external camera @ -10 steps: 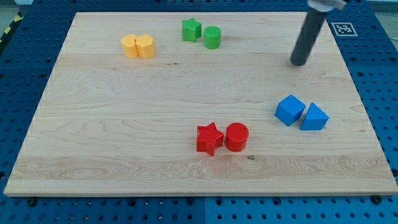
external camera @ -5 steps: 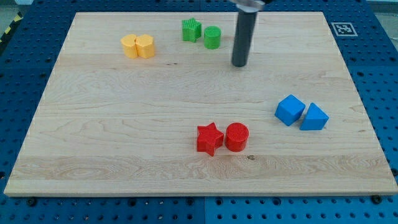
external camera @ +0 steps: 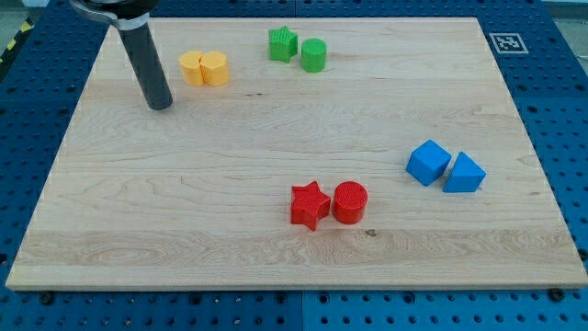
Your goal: Move the yellow blocks to the bottom right of the green circle
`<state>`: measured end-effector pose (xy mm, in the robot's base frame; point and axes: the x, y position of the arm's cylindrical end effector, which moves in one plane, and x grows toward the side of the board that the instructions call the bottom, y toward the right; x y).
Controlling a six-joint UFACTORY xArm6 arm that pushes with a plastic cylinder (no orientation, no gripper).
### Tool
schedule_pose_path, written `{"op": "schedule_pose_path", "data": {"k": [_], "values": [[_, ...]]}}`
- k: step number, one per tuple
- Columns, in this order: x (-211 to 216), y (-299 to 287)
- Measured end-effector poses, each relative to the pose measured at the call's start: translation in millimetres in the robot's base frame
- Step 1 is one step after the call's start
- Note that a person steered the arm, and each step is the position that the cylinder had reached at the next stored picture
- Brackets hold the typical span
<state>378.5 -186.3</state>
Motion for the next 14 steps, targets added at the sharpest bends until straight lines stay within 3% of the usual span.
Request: {"op": "schedule_pose_path", "data": {"k": [2,5,12,14], "values": [[-66.8,-3.2],[-67.1,17.5],[-65.4,188.7],[-33.0,234.1]]}}
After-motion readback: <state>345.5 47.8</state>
